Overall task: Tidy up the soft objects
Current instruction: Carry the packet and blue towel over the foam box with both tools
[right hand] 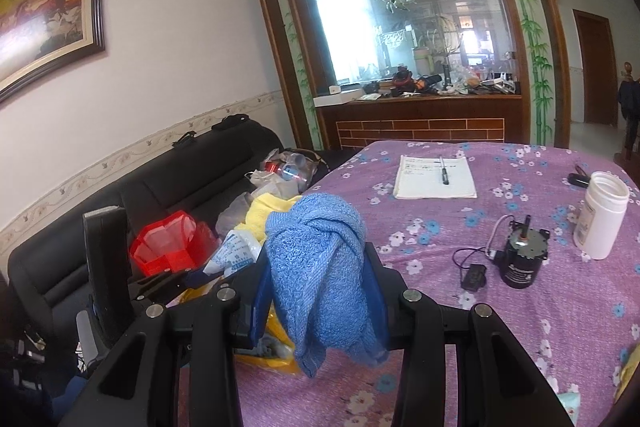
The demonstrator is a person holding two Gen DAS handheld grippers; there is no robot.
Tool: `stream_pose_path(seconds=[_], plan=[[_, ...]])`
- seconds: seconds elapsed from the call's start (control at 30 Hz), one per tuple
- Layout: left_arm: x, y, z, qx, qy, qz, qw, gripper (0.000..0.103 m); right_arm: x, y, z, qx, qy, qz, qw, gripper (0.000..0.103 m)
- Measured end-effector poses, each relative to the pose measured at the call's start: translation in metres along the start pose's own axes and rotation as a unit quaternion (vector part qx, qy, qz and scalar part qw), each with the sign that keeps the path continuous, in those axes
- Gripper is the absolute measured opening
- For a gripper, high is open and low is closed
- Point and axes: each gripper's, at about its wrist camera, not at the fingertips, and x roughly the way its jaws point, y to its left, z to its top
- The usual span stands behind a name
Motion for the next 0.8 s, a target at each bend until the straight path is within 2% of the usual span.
stream_pose_path(seconds=[0.47, 0.8], plan=[[0.013, 0.032, -0.01, -0.024, 0.027, 0.027, 0.999, 0.039, 0.063, 0.02, 0.003, -0.006, 0.036, 0.017, 0.999, 0.045], [0.022, 0.039, -0.013, -0.041, 0.045, 0.018, 0.998, 0.039, 0.117, 0.02, 0.009, 0.022, 0.068, 0.021, 0.997, 0.045]])
